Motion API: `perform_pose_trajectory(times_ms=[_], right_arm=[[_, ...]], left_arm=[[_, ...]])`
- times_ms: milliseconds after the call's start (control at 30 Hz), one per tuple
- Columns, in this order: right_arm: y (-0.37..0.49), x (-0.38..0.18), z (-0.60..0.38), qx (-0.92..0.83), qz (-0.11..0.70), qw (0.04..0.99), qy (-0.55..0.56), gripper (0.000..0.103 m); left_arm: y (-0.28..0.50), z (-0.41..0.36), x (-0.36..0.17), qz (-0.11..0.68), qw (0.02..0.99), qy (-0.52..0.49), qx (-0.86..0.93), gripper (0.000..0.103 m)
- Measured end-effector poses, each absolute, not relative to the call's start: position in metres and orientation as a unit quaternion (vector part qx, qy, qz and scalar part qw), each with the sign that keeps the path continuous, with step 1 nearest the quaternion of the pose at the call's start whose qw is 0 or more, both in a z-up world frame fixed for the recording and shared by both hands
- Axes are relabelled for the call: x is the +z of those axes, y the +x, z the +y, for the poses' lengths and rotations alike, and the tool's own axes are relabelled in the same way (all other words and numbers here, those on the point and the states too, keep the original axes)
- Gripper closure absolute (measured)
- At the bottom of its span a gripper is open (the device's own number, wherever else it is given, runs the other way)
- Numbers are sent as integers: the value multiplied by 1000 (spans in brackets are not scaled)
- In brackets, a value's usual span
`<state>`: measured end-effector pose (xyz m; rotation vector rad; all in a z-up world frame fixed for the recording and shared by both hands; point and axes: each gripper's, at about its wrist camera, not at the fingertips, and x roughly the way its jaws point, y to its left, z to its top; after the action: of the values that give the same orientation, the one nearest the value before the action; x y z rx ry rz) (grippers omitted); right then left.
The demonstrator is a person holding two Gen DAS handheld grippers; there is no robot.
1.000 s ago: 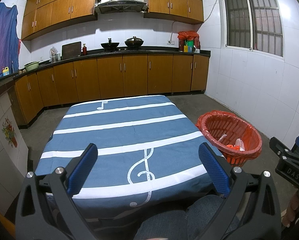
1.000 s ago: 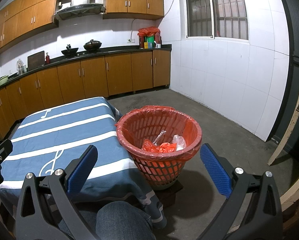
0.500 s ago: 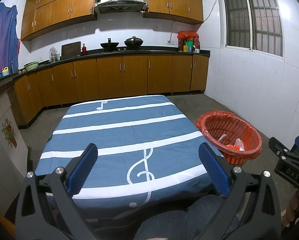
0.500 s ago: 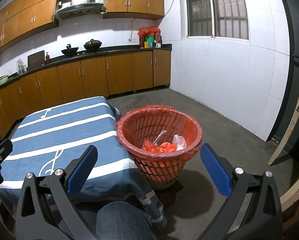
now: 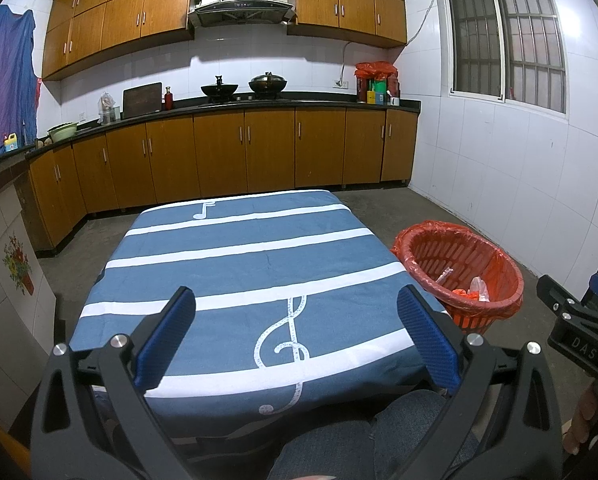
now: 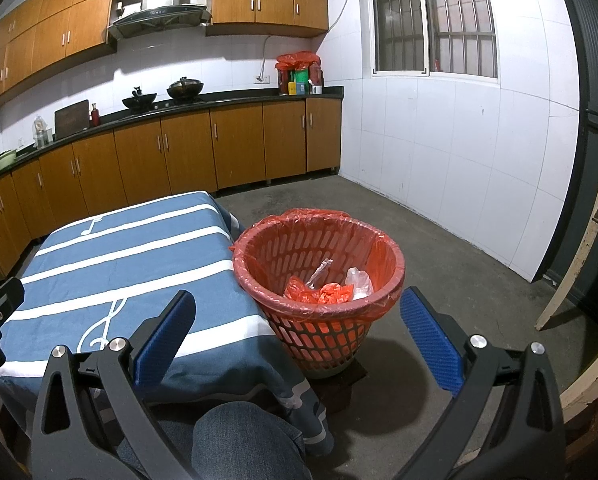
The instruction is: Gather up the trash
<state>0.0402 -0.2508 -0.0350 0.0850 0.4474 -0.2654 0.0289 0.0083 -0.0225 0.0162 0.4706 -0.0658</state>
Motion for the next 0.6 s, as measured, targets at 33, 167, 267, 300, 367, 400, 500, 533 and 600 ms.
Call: perform_pose_trajectory(times_ms=[33,167,267,300,367,400,500,533,600], right_arm=[[41,-36,-251,-131,221,965,42,2],[40,-39,-249,-131,223,965,44,2],[38,-41,-246,-131,225,964,46,2],[39,-42,-247,-131,225,964,47,2],[39,-42,-246,-131,226,964,47,2],[41,-41,-249,-131,226,964,47,2],[41,-41,-249,-131,226,964,47,2],[41,-41,-249,-131,226,964,47,2],[41,-41,-249,-131,226,964,47,2]], left_arm=[[29,8,-22,233,972,8,-33,4],[29,8,-23,233,972,8,-33,4],[30,9,-21,232,972,8,-32,4],[29,9,-21,232,972,8,-31,4],[30,9,-20,232,972,7,-31,4],[31,9,-20,232,972,7,-32,4],[31,9,-19,233,972,7,-32,4],[31,9,-19,233,972,7,-32,4],[31,9,-19,233,972,7,-32,4]])
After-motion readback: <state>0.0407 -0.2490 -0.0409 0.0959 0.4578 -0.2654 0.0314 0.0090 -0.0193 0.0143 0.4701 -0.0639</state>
